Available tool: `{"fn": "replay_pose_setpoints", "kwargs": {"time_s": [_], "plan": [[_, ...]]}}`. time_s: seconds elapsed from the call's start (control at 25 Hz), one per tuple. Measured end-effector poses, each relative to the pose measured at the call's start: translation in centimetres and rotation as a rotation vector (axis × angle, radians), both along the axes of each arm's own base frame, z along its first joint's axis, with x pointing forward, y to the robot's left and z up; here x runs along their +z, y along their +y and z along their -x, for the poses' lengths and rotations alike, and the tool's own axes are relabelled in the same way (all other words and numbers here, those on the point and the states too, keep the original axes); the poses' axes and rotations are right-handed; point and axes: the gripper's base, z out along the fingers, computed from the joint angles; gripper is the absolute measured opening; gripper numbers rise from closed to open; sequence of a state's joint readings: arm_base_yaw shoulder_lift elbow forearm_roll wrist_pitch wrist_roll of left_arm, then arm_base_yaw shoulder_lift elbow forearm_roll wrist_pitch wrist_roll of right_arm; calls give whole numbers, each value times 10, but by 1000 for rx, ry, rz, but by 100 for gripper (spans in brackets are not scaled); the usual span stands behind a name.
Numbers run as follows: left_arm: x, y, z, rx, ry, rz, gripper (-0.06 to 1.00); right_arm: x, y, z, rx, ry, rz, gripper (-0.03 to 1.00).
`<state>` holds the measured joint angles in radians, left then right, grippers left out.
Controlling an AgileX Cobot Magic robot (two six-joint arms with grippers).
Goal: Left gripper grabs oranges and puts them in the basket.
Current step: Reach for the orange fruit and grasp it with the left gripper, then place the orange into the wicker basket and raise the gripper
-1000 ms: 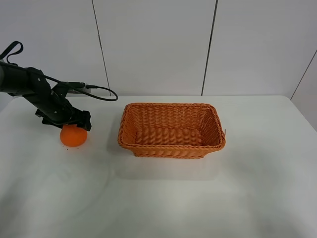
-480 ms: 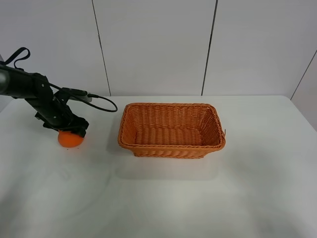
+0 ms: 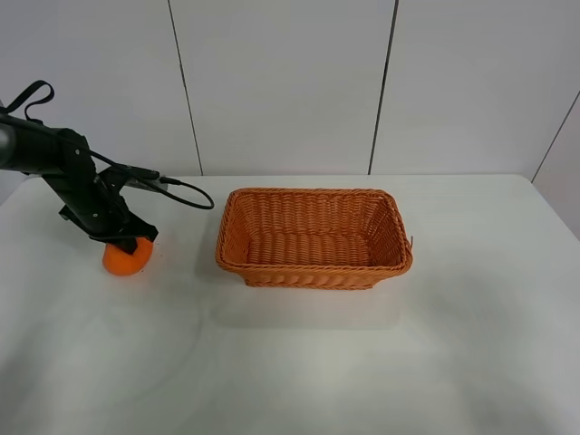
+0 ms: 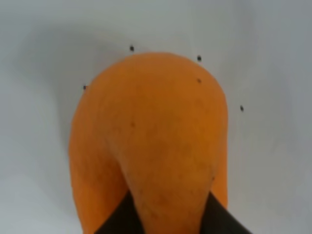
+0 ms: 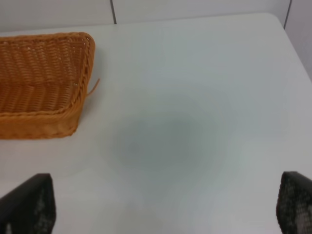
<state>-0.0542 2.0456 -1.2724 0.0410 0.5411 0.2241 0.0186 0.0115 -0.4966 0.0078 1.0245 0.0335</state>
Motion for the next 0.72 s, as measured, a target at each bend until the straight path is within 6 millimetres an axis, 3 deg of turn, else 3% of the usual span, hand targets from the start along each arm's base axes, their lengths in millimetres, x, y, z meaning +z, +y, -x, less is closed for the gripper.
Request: {"fn": "replay_pose_setpoints", "kwargs": {"time_s": [0.24,0.56,0.72], "plan": [[32,-1,9,18,-9,22,22,0,0,0,0,0,0,69],[124,-6,38,68,-159,139,22,0,0,0,0,0,0,69],[160,-8,58,76,-214,191,22,0,0,0,0,0,0,69]]}}
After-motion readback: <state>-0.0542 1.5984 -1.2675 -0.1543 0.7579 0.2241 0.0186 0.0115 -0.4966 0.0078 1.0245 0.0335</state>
